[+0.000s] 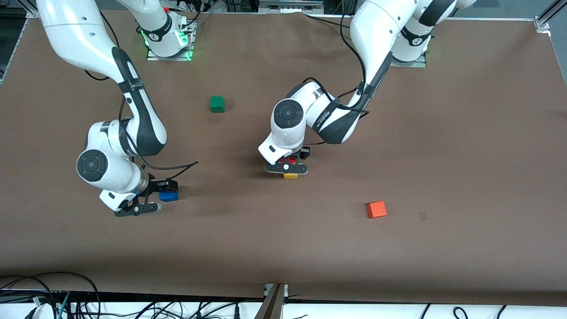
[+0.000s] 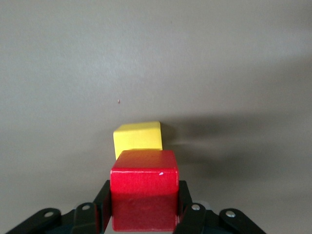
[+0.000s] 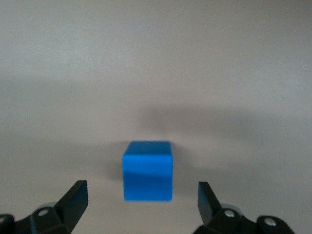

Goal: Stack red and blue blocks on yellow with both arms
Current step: 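Carry the red cube over the yellow cube while the right gripper grasps blue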

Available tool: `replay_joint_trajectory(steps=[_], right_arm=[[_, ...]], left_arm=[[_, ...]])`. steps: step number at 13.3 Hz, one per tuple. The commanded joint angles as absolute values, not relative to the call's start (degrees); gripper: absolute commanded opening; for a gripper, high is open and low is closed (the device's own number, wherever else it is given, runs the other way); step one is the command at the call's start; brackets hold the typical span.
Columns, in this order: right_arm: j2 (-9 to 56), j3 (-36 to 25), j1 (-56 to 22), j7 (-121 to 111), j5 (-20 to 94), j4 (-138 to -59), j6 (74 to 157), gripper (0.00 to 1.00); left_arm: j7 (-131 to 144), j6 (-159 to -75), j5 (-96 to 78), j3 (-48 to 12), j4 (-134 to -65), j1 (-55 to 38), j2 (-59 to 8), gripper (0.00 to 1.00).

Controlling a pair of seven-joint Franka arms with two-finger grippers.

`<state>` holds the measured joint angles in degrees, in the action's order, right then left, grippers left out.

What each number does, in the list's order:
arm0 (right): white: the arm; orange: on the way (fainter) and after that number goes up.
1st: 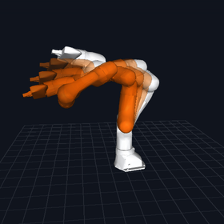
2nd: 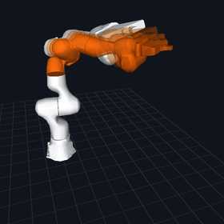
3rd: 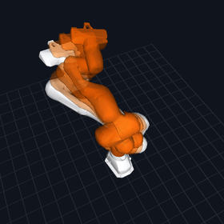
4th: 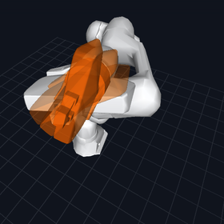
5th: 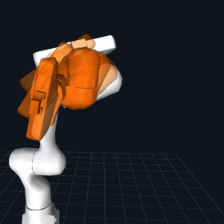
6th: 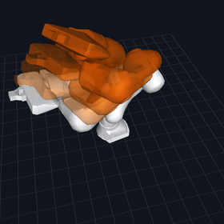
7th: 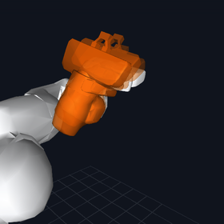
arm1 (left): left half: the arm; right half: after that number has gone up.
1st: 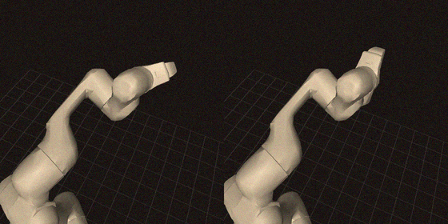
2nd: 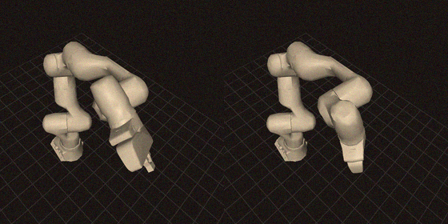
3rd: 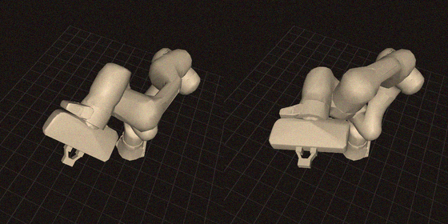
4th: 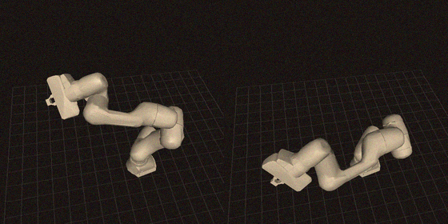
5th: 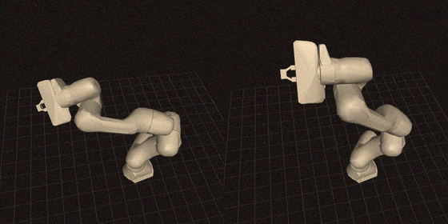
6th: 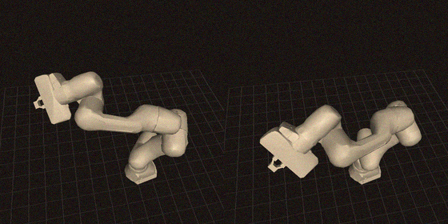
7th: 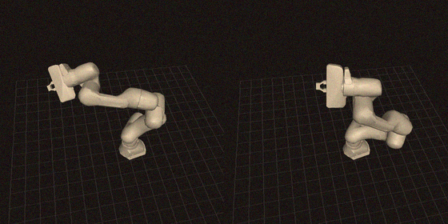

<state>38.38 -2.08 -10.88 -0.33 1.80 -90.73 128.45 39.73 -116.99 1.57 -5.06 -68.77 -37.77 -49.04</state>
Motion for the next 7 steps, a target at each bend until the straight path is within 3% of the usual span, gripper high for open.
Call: replay_joint_trajectory(steps=[1, 4, 7], right_arm=[[41.2, -1.9, -10.6, -1.8, 3.1, -90.9, 132.6, 1.00], [41.4, -1.9, -10.7, -1.7, 3.1, -93.6, 136.1, 0.98], [41.4, -1.8, -10.7, -1.7, 3.1, -93.7, 135.6, 0.80]], left_arm=[[40.4, -116.2, 2.4, -3.7, -64.2, -38.4, -52.2, 0.04], [40.4, -116.0, 2.5, -3.6, -64.4, -38.9, -52.3, 0.04], [40.6, -116.0, 2.4, -3.5, -64.4, -38.8, -52.3, 0.04]])
